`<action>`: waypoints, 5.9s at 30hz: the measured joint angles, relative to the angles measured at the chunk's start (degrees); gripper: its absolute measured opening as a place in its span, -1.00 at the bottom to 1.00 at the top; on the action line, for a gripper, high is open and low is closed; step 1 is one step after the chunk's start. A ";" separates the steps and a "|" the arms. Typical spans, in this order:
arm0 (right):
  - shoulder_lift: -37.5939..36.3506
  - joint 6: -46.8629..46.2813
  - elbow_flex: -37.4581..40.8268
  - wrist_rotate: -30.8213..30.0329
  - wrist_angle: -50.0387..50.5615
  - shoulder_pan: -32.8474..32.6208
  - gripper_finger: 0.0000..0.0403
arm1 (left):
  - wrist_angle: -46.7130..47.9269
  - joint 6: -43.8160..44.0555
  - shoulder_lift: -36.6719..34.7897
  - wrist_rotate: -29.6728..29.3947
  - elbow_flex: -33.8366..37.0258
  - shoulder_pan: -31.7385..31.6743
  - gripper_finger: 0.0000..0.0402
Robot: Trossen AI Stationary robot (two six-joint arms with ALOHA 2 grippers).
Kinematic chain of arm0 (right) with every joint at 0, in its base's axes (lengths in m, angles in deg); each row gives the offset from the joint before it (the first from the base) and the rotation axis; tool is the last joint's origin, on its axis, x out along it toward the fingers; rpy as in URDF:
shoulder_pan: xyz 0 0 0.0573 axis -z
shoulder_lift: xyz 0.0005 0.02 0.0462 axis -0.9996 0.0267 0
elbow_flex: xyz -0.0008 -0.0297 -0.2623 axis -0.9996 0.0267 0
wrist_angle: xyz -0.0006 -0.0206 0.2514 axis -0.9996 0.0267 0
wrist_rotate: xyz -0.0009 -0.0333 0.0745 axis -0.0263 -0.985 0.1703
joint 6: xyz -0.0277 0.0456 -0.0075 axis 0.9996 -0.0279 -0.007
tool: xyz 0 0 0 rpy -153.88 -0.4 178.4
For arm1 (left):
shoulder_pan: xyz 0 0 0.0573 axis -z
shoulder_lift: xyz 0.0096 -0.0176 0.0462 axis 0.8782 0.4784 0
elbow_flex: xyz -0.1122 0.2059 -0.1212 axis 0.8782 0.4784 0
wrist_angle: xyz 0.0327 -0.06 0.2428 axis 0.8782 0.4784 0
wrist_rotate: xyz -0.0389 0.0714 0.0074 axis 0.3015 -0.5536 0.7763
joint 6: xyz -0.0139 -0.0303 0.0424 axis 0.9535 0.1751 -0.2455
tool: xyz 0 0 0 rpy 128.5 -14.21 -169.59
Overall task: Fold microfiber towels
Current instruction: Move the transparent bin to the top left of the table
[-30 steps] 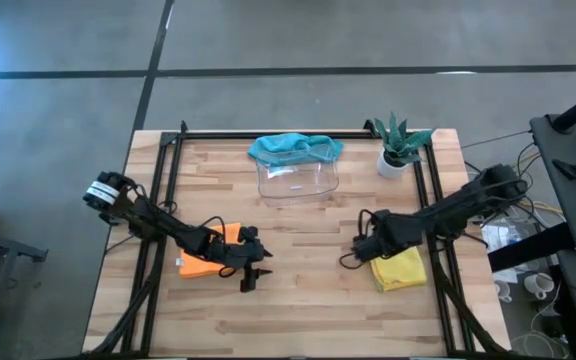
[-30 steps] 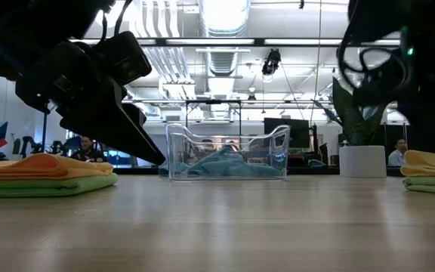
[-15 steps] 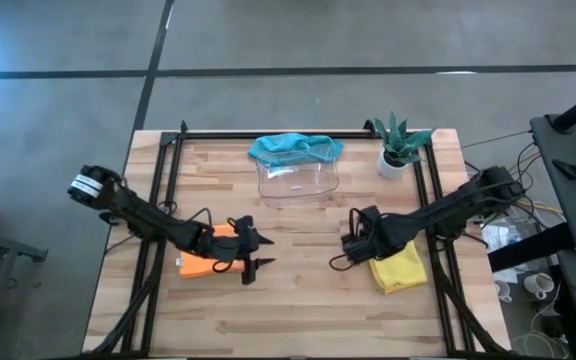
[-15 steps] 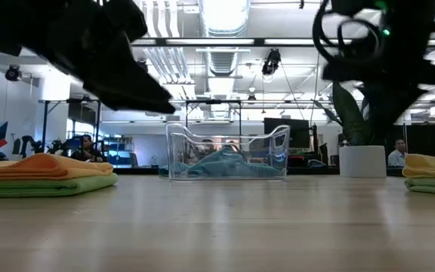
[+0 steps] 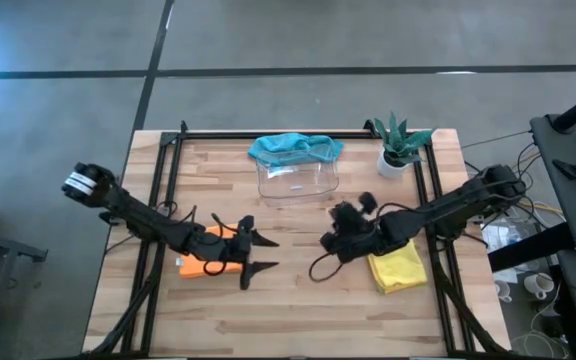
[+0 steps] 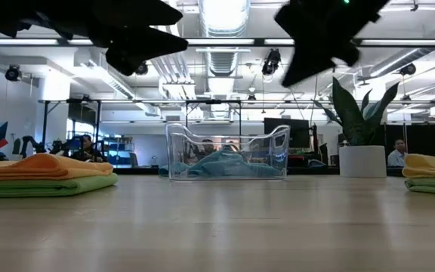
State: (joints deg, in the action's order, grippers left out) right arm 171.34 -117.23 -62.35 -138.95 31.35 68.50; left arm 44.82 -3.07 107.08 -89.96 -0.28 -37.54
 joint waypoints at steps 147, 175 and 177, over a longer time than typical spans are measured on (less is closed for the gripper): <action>28.89 40.74 -44.39 35.83 8.89 7.98 0.27 | -12.43 -6.53 -16.15 -7.38 16.36 5.76 0.09; 31.43 50.67 -40.26 33.74 9.50 19.82 0.25 | -11.85 -3.02 -25.38 -7.37 23.12 5.94 0.09; 32.24 53.79 -40.20 35.25 11.82 22.18 0.25 | -11.80 -3.02 -25.38 -7.37 23.12 5.95 0.09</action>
State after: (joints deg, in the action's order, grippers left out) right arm 203.58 -63.45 -102.55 -103.69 43.17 90.68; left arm 33.03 -6.08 81.71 -97.32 22.85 -31.60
